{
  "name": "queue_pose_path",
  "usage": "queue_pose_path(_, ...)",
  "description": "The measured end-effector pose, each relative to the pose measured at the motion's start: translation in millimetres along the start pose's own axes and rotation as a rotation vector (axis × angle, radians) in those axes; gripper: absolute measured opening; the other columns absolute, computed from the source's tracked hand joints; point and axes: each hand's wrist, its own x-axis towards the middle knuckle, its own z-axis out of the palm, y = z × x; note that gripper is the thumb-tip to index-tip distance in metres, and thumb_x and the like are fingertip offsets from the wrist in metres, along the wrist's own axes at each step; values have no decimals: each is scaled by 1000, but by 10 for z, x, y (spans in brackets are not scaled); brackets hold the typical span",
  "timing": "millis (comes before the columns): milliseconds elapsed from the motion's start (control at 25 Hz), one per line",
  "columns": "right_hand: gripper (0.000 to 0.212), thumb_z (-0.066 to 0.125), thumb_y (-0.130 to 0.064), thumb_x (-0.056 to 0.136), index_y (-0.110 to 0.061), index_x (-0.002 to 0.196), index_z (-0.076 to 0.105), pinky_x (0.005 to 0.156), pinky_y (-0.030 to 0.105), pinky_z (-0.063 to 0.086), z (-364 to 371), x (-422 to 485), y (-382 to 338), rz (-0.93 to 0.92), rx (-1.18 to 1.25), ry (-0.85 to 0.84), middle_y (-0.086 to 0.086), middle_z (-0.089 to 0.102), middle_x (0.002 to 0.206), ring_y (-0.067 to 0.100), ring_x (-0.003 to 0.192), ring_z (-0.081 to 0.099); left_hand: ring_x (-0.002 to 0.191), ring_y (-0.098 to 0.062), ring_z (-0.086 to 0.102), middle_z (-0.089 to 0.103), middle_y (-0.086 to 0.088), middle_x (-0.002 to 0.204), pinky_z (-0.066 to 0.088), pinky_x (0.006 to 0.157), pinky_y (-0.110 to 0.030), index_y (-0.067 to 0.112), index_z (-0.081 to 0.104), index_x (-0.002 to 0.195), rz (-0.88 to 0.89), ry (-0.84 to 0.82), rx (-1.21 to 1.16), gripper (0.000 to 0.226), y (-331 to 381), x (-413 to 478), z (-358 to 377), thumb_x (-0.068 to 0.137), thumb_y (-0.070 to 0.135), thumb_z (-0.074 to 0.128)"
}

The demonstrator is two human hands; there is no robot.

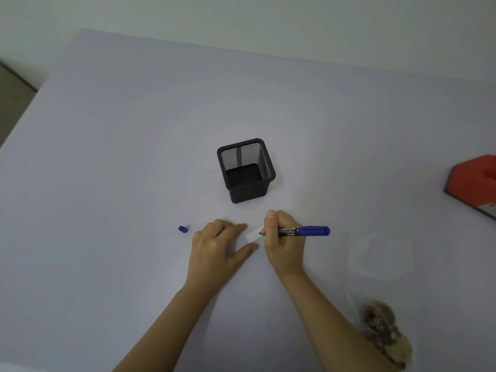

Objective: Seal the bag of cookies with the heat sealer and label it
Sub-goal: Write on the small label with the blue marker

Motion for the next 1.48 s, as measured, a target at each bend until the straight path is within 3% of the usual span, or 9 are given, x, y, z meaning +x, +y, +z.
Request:
queue_pose_path(240,46,42,-28,91,3,57,50,48,32,46,-8,-6,27,-38,-21,4,12,53,50,22,52,50,76,-15,57,61,3,84,33,65,-26,24,75,92,-22,59,-28,32,36,-4,31,78,48,59)
queue_pose_path(520,44,43,-22,91,3,54,48,47,19,40,-2,0,44,-114,-46,-15,12,51,49,20,50,47,80,-13,57,63,2,87,39,66,-26,21,74,97,29,56,-48,37,1,-25,19,77,49,61)
queue_pose_path(640,46,44,-24,92,3,54,48,45,26,41,8,-6,61,-137,-78,-31,12,51,49,19,48,46,77,-13,56,63,3,85,34,66,-19,22,75,92,32,65,-48,34,-3,-24,26,77,48,61)
queue_pose_path(720,50,44,-27,93,3,54,49,45,23,40,10,-9,60,-157,-85,-29,12,51,48,19,49,46,76,-12,56,63,3,83,30,67,-15,21,76,90,28,78,-48,33,6,-23,36,77,47,61)
queue_pose_path(920,58,38,-35,96,3,53,47,45,27,39,3,0,32,-185,-79,-23,12,49,48,19,48,44,71,-13,53,63,2,79,26,66,-13,20,76,86,68,130,-17,31,-5,-33,63,81,46,60)
queue_pose_path(1080,59,39,-34,96,3,51,47,45,28,39,7,4,17,-196,-90,-12,12,50,48,18,46,44,72,-14,55,65,-1,77,36,62,-24,16,76,83,166,172,-12,27,-37,-78,112,85,38,59)
queue_pose_path(1240,61,37,-36,97,3,51,47,45,31,40,4,-7,25,-191,-87,-17,11,49,47,21,44,45,72,-11,54,63,0,78,41,61,-33,13,71,79,104,164,-65,24,-32,-61,103,86,31,57)
queue_pose_path(1360,57,41,-33,96,2,51,46,44,30,40,-4,-11,17,-195,-80,-30,11,48,47,20,43,44,67,-11,53,61,1,76,41,59,-30,13,71,79,90,122,-67,26,-13,-39,83,85,34,56)
queue_pose_path(1480,47,45,-20,92,-2,49,41,42,21,35,-4,-14,0,-210,-102,-64,7,43,45,12,45,39,75,-8,54,60,0,86,45,65,-23,10,72,94,-2,177,-149,31,16,-45,56,87,34,54)
